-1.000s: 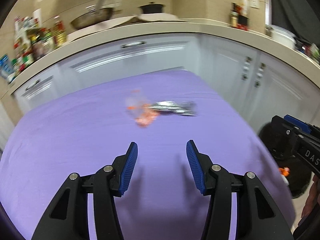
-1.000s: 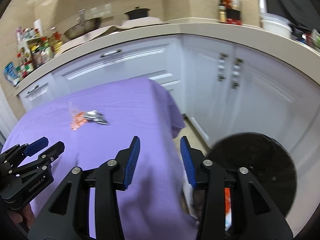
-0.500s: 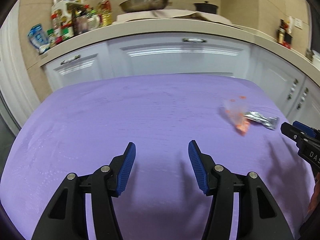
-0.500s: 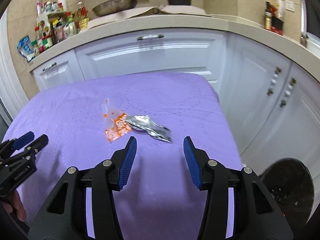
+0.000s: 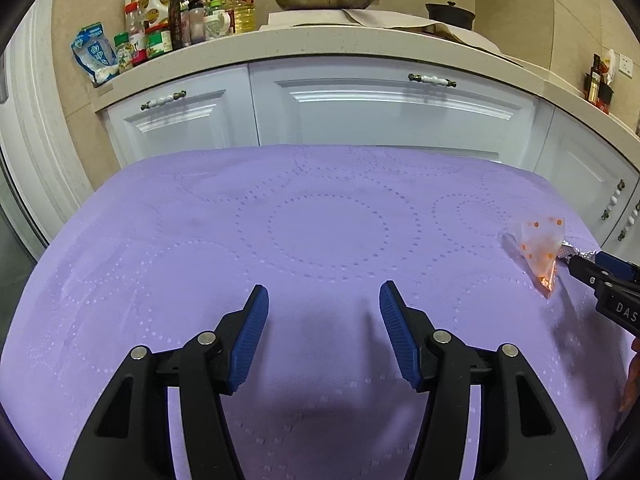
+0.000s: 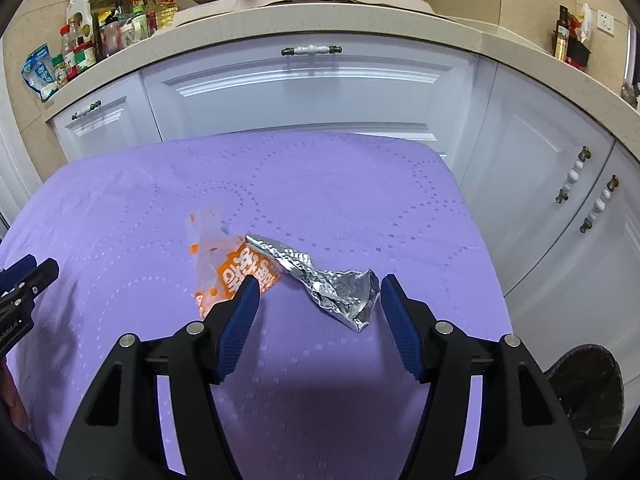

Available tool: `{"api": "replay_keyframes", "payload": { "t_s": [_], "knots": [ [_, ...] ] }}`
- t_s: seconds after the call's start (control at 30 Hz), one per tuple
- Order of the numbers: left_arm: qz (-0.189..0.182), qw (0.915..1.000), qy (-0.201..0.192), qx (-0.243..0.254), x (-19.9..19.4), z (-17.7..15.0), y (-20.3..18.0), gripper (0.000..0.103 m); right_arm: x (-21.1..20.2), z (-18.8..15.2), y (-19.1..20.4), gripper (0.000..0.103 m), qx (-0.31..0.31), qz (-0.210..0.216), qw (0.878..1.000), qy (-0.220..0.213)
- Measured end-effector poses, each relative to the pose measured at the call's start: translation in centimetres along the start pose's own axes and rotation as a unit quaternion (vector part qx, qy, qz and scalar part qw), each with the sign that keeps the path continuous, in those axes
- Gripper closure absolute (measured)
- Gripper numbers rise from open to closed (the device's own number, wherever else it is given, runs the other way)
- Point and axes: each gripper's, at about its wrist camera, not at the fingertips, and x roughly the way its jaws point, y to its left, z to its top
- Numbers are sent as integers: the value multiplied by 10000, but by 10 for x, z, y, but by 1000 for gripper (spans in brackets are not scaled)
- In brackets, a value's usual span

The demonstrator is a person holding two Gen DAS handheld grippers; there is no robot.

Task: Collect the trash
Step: 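Move the right tool to the silver foil wrapper and grasp it, then grasp the orange-printed clear bag with the left tool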

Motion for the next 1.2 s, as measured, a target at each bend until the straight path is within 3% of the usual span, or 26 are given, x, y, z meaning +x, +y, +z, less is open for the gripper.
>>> {"api": "replay_keyframes", "payload": {
  "t_s": [0.5,0.53,0.6,0.67,0.73,1.2],
  "knots": [
    [-52,9999,92,-36,7,4,-1,46,13,11,-10,40,27,74,9999,140],
    [-50,9999,95,-36,8,3,-1,46,14,11,-9,42,22,87,9998,165],
    [-49,9999,99,-26,8,3,-1,46,17,10,-8,64,-7,152,9996,229],
    [-52,9999,98,-23,7,4,-2,46,19,9,-6,78,-18,221,9993,296],
    [-49,9999,100,-23,7,4,-2,46,20,8,-4,84,-56,256,9991,333],
    [-369,9990,159,207,4,2,-34,46,-4,0,-25,84,251,117,9996,21]
  ]
}}
